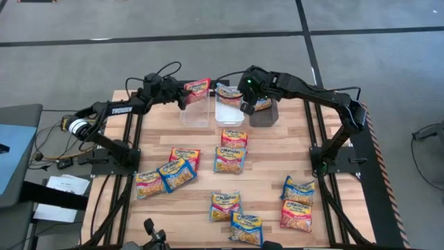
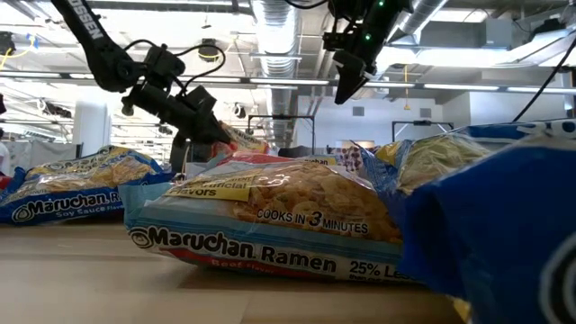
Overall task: Sort Maruchan noodles
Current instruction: Put the red noodle pack into the transparent bin
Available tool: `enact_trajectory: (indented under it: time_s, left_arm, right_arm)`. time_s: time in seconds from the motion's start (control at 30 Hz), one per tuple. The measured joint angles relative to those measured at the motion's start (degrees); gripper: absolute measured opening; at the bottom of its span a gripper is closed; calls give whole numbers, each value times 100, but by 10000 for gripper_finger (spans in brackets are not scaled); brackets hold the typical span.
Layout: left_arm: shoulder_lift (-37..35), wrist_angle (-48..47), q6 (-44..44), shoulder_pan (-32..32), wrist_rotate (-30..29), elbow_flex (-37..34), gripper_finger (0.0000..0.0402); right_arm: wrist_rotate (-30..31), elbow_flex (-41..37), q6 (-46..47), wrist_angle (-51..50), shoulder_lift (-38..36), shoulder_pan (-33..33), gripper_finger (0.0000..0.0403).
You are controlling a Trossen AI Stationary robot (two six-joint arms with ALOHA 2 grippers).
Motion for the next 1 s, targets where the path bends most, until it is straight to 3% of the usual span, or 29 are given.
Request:
enact_trajectory:
  time_s: [0.4, 1.0]
  left_arm:
    - [7, -176, 1084, 0, -335, 0, 69]
    - [105, -170, 1167, -2, -54, 7, 70]
  right_arm:
    - [0, 0, 92, 0, 0, 2, 139]
    - [0, 0, 97, 0, 0, 2, 139]
